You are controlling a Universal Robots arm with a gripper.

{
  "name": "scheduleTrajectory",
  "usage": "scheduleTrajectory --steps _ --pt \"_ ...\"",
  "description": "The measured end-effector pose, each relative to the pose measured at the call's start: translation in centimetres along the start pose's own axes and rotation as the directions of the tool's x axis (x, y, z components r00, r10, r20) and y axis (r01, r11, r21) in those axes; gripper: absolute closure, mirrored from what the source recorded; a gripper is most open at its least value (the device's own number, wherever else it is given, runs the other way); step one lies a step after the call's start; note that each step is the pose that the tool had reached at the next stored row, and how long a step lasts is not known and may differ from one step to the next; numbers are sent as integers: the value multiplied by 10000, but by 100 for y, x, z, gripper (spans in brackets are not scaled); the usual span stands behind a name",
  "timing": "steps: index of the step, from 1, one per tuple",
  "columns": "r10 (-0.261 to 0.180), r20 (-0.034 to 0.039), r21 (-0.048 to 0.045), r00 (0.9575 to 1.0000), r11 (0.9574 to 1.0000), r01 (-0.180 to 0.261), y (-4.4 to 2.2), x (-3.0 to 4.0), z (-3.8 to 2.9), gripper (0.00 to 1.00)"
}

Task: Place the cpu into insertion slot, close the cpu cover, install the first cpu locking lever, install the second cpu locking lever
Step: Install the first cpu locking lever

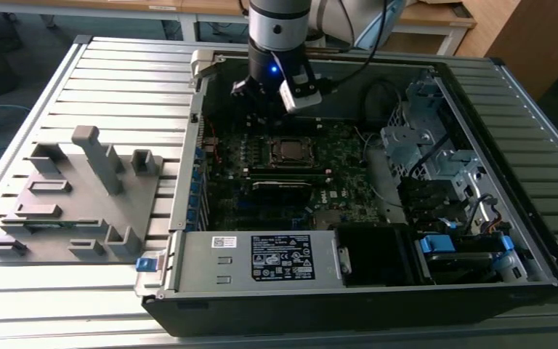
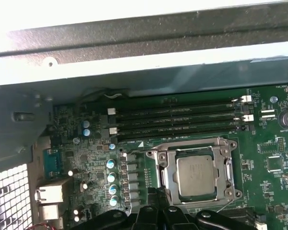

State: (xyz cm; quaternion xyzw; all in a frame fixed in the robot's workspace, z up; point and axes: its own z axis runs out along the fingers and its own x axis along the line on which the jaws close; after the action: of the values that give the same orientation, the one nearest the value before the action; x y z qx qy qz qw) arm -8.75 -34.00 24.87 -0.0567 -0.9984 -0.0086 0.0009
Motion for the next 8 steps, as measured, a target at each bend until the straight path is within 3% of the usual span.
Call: scheduleTrajectory --steps 8 --pt "0 0 0 10000 10000 0 0 0 -13 90"
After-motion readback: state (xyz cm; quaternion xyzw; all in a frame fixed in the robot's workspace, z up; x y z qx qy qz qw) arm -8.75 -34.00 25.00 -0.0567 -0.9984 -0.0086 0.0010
